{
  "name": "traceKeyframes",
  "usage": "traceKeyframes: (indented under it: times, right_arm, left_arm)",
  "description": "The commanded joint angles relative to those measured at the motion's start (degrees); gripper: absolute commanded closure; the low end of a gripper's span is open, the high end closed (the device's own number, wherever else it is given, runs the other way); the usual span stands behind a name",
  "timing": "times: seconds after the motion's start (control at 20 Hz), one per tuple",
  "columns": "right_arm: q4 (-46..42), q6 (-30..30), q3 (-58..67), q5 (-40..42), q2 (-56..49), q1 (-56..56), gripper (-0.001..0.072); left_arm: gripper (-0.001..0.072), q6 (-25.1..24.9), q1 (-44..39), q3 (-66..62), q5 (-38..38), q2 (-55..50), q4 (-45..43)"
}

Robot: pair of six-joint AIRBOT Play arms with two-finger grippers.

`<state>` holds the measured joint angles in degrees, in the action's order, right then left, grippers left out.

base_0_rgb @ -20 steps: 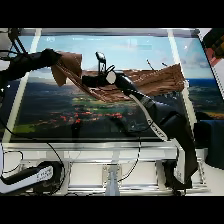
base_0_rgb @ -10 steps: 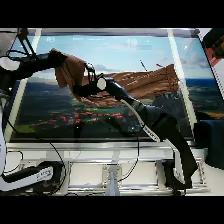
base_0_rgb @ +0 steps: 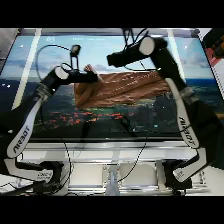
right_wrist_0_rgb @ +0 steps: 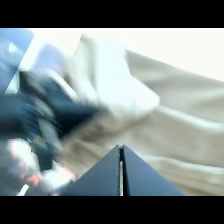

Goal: Fold the clothes and pants, and hang the long-sleeved shirts on hangers.

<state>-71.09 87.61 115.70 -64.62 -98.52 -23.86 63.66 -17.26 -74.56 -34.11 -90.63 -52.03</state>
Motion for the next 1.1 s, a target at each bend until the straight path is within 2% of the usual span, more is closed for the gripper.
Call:
traceKeyframes:
  times: [0.0, 0.2, 0.45, 0.5, 0.55, 0.6, 0.8, 0.85, 0.9, 0.95, 1.05]
  right_arm:
    - [-1.4, -2.9, 0.0, -0.7, 7.9, 4.3, 0.069]
    - [-2.7, -3.4, 0.0, -0.8, 10.1, 5.9, 0.069]
    - [-2.8, -3.4, -1.9, -2.0, 10.1, 6.0, 0.069]
    - [-2.8, -3.4, -1.8, -2.1, 10.1, 6.0, 0.069]
    - [-2.8, -3.4, -1.8, -2.0, 10.1, 6.0, 0.069]
    - [-2.9, -3.4, -1.8, -2.0, 10.1, 6.0, 0.069]
    - [-3.5, -3.4, -1.8, -2.0, 10.1, 6.0, 0.069]
    - [-4.1, -3.4, -1.8, -2.0, 10.1, 6.0, 0.069]
    - [-4.4, -3.4, -1.8, -2.1, 10.1, 6.0, 0.069]
    - [-4.7, -3.4, -1.8, -2.0, 10.1, 6.0, 0.069]
    - [-5.0, -3.4, -1.8, -2.0, 10.1, 6.0, 0.069]
  left_arm:
    - [0.0678, 0.1, -8.3, 0.0, 3.7, -5.0, -9.1]
    - [0.0677, 0.3, -13.5, 0.0, 6.0, -6.9, -12.5]
    - [0.0658, 0.3, -13.0, 0.0, 12.1, -6.8, -12.3]
    - [0.0502, 0.3, -13.0, 0.0, 12.0, -6.8, -12.3]
    - [0.0174, 0.3, -12.9, 0.0, 12.1, -6.8, -12.3]
    - [-0.0005, 0.3, -12.9, 0.0, 12.0, -6.7, -12.3]
    - [0.0016, 0.5, -11.5, 0.0, 9.0, -3.1, -12.3]
    - [0.0057, 1.2, -10.2, 0.0, 8.8, -1.3, -12.3]
    - [0.0218, 3.9, -8.0, 0.0, 8.8, 0.8, -12.5]
    - [0.0294, 7.7, -5.0, 0.0, 8.8, 2.9, -12.5]
    - [0.0282, 15.8, 2.1, 0.0, 7.3, 6.2, -12.5]
